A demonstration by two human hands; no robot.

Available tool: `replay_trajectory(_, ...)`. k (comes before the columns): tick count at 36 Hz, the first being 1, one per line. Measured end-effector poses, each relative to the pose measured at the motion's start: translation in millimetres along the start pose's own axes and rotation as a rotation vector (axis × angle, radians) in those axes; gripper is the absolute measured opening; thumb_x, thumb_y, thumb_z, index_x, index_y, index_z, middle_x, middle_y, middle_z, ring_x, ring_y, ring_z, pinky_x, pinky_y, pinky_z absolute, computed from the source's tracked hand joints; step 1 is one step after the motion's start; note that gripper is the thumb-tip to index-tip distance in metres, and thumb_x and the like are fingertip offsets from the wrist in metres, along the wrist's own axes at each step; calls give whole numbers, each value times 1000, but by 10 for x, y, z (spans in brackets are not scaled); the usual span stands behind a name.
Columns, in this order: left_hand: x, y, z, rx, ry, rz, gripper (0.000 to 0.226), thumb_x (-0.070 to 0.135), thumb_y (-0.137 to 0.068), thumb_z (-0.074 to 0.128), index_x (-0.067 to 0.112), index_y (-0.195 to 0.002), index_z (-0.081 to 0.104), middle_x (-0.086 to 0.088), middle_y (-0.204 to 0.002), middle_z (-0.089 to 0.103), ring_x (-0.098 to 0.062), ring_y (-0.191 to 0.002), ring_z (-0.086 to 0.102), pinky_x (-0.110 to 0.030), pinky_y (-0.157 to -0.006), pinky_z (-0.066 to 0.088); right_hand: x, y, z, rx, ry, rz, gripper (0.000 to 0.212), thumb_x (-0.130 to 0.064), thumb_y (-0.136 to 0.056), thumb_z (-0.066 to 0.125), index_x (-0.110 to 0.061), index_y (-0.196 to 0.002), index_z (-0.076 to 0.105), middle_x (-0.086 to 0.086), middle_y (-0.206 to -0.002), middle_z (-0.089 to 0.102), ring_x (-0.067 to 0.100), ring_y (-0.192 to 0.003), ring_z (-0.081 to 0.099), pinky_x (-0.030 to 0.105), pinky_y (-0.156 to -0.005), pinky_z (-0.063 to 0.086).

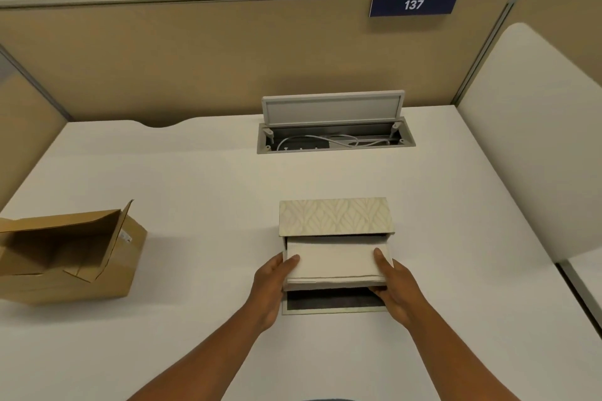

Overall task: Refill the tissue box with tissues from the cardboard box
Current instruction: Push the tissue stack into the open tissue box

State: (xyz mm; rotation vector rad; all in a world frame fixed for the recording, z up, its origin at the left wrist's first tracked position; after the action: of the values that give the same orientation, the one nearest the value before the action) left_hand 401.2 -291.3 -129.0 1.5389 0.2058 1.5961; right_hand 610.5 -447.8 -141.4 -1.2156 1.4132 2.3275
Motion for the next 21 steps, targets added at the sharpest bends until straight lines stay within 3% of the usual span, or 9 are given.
replay_trajectory(3,17,13,4,-20,-29,46,64,45,-68,81,25,-127,64,3,-118,74,-19,-109,68,-41,-94,56,5,17,-8,7,-4,-9,42,-40,-89,68,-12,-120,62,13,-118,70,28,-111,64,39,-87,55)
replay_trajectory(8,-14,-35,-59,56,-25,28,55,36,-78,81,32,-125,54,-3,-131,62,-25,-118,60,-51,-105,48,21,47,-21,19,-9,-29,49,-42,-87,69,-11,-123,61,12,-119,70,28,-111,64,38,-84,55)
replay_trajectory(10,-18,-66,-72,92,-47,23,55,34,-84,77,27,-131,50,-4,-137,57,-25,-123,56,-51,-109,43,13,59,-4,33,0,-35,47,-42,-87,68,-11,-123,61,12,-118,70,28,-110,64,37,-83,56)
replay_trajectory(15,14,-109,23,150,-214,45,52,43,-99,53,21,-144,41,-3,-144,49,-16,-118,47,-34,-102,42,-20,83,35,55,66,-50,37,-43,-89,66,-16,-114,62,9,-114,69,24,-104,65,32,-74,58)
replay_trajectory(21,-62,-61,102,320,-225,14,64,55,-101,36,22,-154,26,-5,-157,35,-28,-139,38,-44,-113,33,-78,68,-6,54,75,39,32,-48,-90,65,-24,-110,61,4,-117,64,24,-109,60,44,-89,54)
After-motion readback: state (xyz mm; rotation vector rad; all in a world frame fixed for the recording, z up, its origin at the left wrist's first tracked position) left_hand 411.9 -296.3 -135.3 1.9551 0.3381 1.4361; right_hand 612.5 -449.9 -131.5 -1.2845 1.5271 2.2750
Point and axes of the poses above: each hand's wrist, its own y-axis away from the middle knuckle, its own z-axis out of the palm, x = y × z, the point moved 8 cm from there along -y, towards the middle knuckle
